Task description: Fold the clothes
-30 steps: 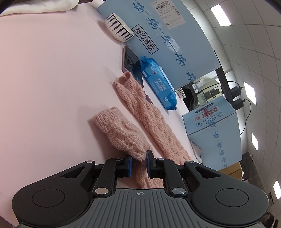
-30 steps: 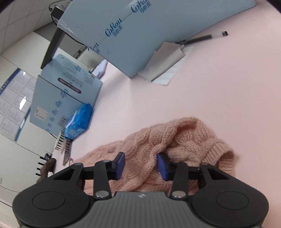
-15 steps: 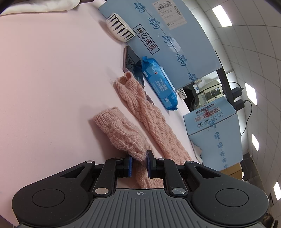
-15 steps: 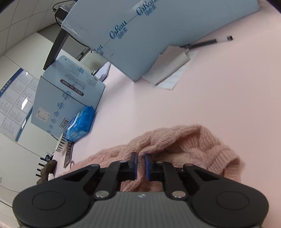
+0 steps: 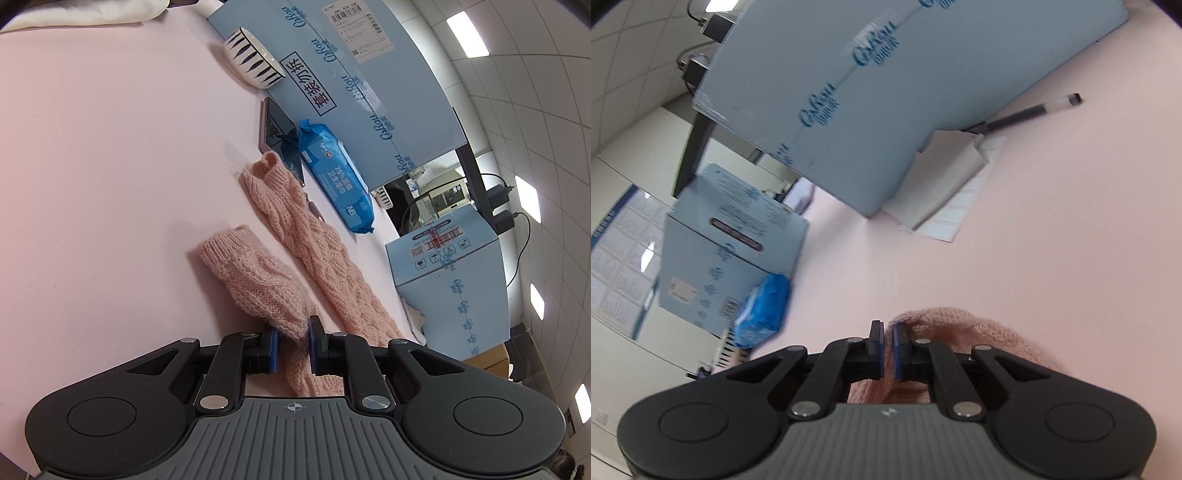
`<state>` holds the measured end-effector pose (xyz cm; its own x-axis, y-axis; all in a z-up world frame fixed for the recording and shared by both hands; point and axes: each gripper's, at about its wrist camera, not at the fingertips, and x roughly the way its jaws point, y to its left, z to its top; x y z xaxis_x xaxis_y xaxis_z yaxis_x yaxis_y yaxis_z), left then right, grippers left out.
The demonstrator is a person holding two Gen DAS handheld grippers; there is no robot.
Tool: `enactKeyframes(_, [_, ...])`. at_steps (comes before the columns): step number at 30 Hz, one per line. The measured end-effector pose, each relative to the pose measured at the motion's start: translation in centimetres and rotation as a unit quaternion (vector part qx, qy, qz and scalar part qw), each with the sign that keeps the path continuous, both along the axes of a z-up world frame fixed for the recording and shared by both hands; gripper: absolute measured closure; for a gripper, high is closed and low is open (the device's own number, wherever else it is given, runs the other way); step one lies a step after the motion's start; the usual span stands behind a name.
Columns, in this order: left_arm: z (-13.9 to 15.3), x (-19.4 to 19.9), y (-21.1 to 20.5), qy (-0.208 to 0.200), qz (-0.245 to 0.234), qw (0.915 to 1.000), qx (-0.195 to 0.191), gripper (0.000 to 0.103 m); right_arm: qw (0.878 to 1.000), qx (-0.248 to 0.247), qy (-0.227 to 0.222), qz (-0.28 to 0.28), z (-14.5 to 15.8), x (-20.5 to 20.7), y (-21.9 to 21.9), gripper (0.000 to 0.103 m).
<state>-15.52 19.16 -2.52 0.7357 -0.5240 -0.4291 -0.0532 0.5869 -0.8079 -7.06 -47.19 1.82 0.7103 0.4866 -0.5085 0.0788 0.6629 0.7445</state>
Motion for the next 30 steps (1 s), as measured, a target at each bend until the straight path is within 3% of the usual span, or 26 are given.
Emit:
enactKeyframes(2, [0.0, 0.0, 0.0, 0.000, 0.000, 1.0000, -0.001, 0.088, 1.000, -0.003, 0.012, 0.005, -0.3, 0.1, -0.1, 0.094])
enactKeyframes(3, [0.0, 0.0, 0.1, 0.000, 0.000, 1.0000, -0.001, 0.088, 1.000, -0.006, 0.013, 0.000, 0.0, -0.1, -0.2, 0.089])
enactKeyframes(6, [0.0, 0.1, 0.1, 0.000, -0.001, 1.0000, -0.001, 0.088, 0.999, -0.052, 0.014, -0.006, 1.6, -1.1, -0.1, 0.061])
enactKeyframes(8, [0.0, 0.1, 0.2, 0.000, -0.001, 1.0000, -0.002, 0.088, 0.996, -0.089, -0.001, -0.010, 2.9, -2.2, 0.3, 0.062])
enactKeyframes(10, [0.0, 0.1, 0.2, -0.001, -0.001, 1.0000, -0.001, 0.088, 0.995, -0.095, -0.026, 0.003, 4.0, -3.2, 1.1, 0.063])
enactKeyframes(13, [0.0, 0.1, 0.2, -0.002, 0.001, 1.0000, -0.001, 0.088, 0.995, -0.042, -0.064, 0.057, 5.2, -3.8, 3.2, 0.063])
enactKeyframes(16, [0.0, 0.0, 0.1, -0.002, 0.000, 1.0000, -0.001, 0.088, 0.994, -0.008, -0.043, 0.099, 4.4, -2.9, 5.6, 0.063])
enactKeyframes(18, [0.0, 0.0, 0.1, -0.003, 0.000, 1.0000, -0.001, 0.088, 0.994, 0.002, -0.003, 0.113, 2.4, -2.2, 6.9, 0.063])
enactKeyframes(21, [0.0, 0.0, 0.1, -0.005, -0.002, 1.0000, 0.000, 0.088, 0.994, 0.006, 0.020, 0.106, -0.1, -2.1, 7.4, 0.079])
enactKeyframes(23, [0.0, 0.0, 0.1, -0.005, -0.002, 1.0000, -0.002, 0.088, 0.995, 0.031, 0.028, 0.094, -0.6, -2.4, 6.6, 0.081])
enactKeyframes(26, [0.0, 0.0, 0.2, -0.005, -0.002, 1.0000, -0.003, 0.088, 0.996, 0.014, 0.006, 0.084, 1.4, -4.5, 5.7, 0.070])
enactKeyframes(28, [0.0, 0.0, 0.1, -0.006, -0.003, 1.0000, -0.002, 0.088, 0.996, -0.014, -0.035, 0.085, 3.4, -7.0, 5.3, 0.053])
enactKeyframes(30, [0.0, 0.0, 0.1, -0.007, -0.003, 1.0000, -0.002, 0.088, 0.995, -0.029, -0.059, 0.079, 4.8, -9.7, 4.7, 0.050])
